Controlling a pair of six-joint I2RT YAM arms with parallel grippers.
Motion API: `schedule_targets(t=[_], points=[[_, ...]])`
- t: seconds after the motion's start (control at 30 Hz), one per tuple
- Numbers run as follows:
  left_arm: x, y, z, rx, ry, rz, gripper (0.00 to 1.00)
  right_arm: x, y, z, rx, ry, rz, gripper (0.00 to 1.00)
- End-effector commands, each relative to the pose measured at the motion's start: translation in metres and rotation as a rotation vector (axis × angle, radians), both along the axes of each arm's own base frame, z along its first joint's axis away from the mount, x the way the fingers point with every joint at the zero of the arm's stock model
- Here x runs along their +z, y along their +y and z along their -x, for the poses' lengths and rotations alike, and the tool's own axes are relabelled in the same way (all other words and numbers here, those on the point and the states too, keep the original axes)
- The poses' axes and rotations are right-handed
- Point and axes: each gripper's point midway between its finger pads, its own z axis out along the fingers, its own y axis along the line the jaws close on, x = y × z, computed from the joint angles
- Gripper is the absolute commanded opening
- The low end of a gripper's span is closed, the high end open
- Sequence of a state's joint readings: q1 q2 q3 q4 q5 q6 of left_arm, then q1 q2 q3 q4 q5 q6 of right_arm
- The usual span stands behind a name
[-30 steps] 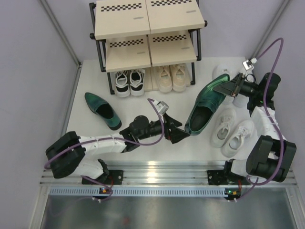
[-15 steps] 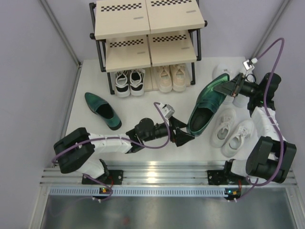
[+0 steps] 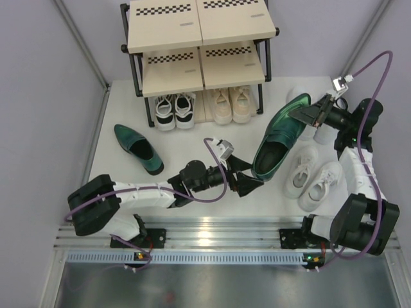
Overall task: Place and organize the shoes onto the shoe shelf
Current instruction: Pick up the shoe at the center of the board.
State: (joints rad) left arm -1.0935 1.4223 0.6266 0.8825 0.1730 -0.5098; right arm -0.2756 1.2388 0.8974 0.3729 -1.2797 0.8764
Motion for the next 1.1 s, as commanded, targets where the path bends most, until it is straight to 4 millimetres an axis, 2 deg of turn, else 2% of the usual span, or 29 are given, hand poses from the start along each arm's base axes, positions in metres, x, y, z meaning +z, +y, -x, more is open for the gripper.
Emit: schedule_targets(t=[0.0, 0.17, 0.3, 0.57, 0.6, 0.83, 1.07], points=[[0.07, 0.006, -0.004, 0.06, -0.086, 0.183, 0.98, 0.031, 0.019, 0.022, 0.052, 0.063, -0.086, 0.0], [0.082, 0.016, 0.001, 0.068, -0.068, 0.219, 0.98, 0.031, 0.018, 0.021, 0.026, 0.089, -0.109, 0.0], [0.105, 0.022, 0.006, 0.055, -0.038, 0.277, 0.98, 0.032, 0.018, 0.019, 0.015, 0.107, -0.128, 0.0], [0.13, 0.016, -0.003, 0.068, 0.167, 0.387, 0.98, 0.041, 0.018, 0.017, 0.002, 0.1, -0.164, 0.0], [0.13, 0.016, -0.01, 0.105, 0.205, 0.405, 0.99, 0.044, 0.019, 0.019, 0.005, 0.084, -0.168, 0.0], [0.147, 0.013, -0.016, 0.088, 0.373, 0.493, 0.98, 0.042, 0.023, 0.022, -0.003, 0.051, -0.206, 0.0], [0.17, 0.034, -0.011, 0.065, 0.39, 0.641, 0.98, 0.051, 0.024, 0.025, 0.014, 0.029, -0.251, 0.0]])
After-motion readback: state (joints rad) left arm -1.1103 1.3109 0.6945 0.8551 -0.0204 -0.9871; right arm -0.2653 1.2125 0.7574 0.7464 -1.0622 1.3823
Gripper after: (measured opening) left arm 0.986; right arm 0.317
